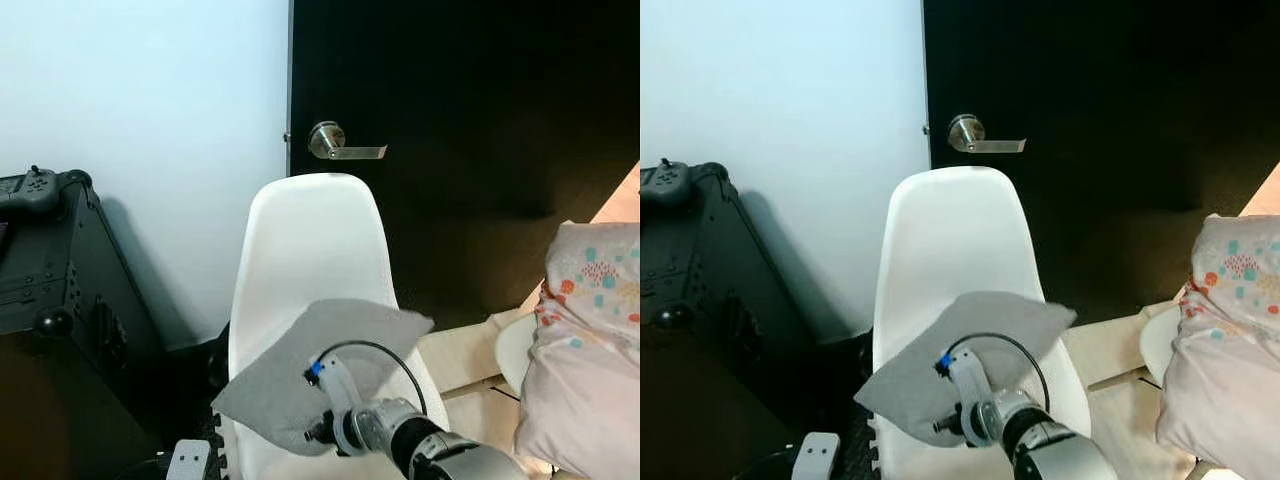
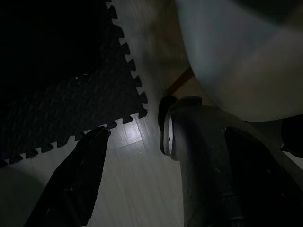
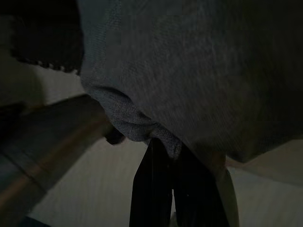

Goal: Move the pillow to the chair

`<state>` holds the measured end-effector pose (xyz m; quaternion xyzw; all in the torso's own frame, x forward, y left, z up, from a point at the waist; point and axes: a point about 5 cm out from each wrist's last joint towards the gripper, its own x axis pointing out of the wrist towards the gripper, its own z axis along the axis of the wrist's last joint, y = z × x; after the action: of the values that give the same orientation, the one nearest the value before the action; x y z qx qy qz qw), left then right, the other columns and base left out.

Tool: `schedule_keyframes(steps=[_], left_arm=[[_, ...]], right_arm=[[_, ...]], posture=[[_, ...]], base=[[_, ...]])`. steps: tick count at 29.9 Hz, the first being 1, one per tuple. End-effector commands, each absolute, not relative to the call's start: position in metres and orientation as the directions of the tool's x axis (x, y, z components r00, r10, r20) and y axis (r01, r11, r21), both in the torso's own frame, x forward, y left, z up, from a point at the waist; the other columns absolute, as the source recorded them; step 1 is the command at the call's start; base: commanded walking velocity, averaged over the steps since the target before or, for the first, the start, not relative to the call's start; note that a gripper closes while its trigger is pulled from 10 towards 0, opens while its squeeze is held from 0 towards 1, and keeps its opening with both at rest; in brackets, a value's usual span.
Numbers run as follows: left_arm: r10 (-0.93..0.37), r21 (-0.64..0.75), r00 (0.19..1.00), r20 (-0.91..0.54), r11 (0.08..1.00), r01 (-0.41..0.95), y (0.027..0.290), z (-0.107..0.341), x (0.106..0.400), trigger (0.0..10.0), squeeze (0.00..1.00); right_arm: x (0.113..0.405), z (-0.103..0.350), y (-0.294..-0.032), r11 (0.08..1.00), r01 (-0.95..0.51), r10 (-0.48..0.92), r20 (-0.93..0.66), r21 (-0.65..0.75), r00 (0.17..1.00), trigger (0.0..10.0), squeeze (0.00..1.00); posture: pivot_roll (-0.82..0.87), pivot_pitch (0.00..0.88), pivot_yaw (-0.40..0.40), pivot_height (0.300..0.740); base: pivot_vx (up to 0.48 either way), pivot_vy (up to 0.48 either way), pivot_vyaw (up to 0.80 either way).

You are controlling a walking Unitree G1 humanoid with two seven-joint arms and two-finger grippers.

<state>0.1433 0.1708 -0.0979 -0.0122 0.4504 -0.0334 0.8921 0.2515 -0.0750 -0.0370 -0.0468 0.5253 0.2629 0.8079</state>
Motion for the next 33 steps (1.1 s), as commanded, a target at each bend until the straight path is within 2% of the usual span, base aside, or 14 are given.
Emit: schedule_keyframes(steps=[1,18,33], left_arm=[[-0.084,-0.067,0.546,-0.834,0.996,0.052,0.1658,-0.1038,0.1293,10.0,0.0],[-0.08,-0.064,0.535,-0.841,0.997,0.049,0.1678,-0.1049,0.1255,10.0,0.0],[-0.082,-0.066,0.536,-0.84,0.997,0.05,0.1666,-0.1052,0.1245,10.0,0.0]], right_arm=[[0.2586,-0.0339,-0.0781,0.869,-0.473,0.349,-0.859,0.147,0.374,10.0,0.0],[0.2572,-0.0352,-0.0751,0.872,-0.467,0.356,-0.845,0.147,0.399,10.0,0.0],[0.2585,-0.0348,-0.0761,0.875,-0.468,0.343,-0.842,0.126,0.416,10.0,0.0]], posture=[[0.12,0.092,-0.07,0.715],[0.12,0.106,-0.06,0.635],[0.13,0.115,-0.066,0.635]], base=[[0.0,0.0,0.0],[0.0,0.0,0.0],[0.0,0.0,0.0]])
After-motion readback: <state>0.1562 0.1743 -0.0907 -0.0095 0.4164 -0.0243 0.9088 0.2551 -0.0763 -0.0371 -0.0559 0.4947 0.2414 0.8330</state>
